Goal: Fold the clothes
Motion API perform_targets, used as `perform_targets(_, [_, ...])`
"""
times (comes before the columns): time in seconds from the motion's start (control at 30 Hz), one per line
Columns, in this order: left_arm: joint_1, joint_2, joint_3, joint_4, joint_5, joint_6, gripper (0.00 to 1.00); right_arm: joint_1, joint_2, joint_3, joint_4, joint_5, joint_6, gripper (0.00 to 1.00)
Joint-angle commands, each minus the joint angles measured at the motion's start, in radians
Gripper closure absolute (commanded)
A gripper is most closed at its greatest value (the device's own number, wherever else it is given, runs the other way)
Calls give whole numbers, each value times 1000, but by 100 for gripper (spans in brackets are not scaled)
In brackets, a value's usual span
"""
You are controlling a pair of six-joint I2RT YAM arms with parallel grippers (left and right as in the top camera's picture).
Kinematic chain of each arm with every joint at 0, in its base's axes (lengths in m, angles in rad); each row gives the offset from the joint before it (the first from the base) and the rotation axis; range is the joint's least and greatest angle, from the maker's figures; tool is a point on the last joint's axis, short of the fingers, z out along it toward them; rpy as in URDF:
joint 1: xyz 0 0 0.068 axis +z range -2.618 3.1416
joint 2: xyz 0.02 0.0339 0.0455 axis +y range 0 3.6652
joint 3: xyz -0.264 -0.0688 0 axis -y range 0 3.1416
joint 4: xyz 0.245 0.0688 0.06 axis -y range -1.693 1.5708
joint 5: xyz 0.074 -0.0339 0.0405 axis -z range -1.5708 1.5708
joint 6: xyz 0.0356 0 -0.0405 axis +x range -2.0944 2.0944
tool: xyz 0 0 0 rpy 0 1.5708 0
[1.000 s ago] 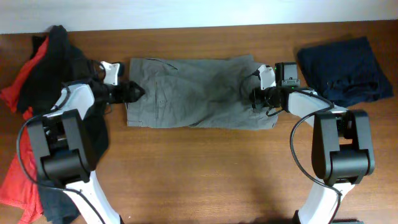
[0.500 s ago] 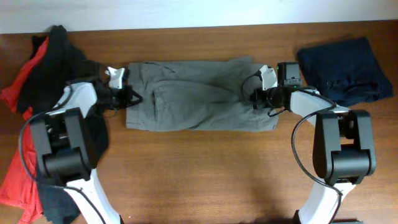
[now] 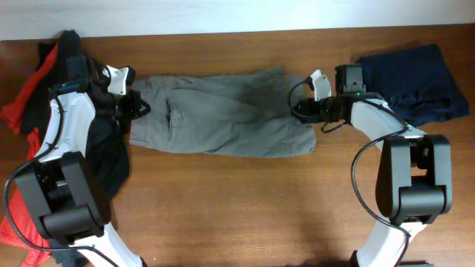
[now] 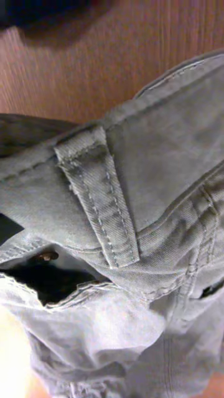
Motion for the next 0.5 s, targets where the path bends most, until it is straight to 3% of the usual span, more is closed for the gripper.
perform_targets(0.0, [10, -27, 50, -27, -45, 24, 99, -8, -34, 19, -8, 8, -3, 83])
perform_targets(0.07, [10, -27, 66, -38, -45, 28, 99, -8, -34, 19, -8, 7, -3, 96])
perform_targets(0.47, [-15, -27, 194, -129, -45, 40, 99, 21, 8, 19, -6, 30, -3, 96])
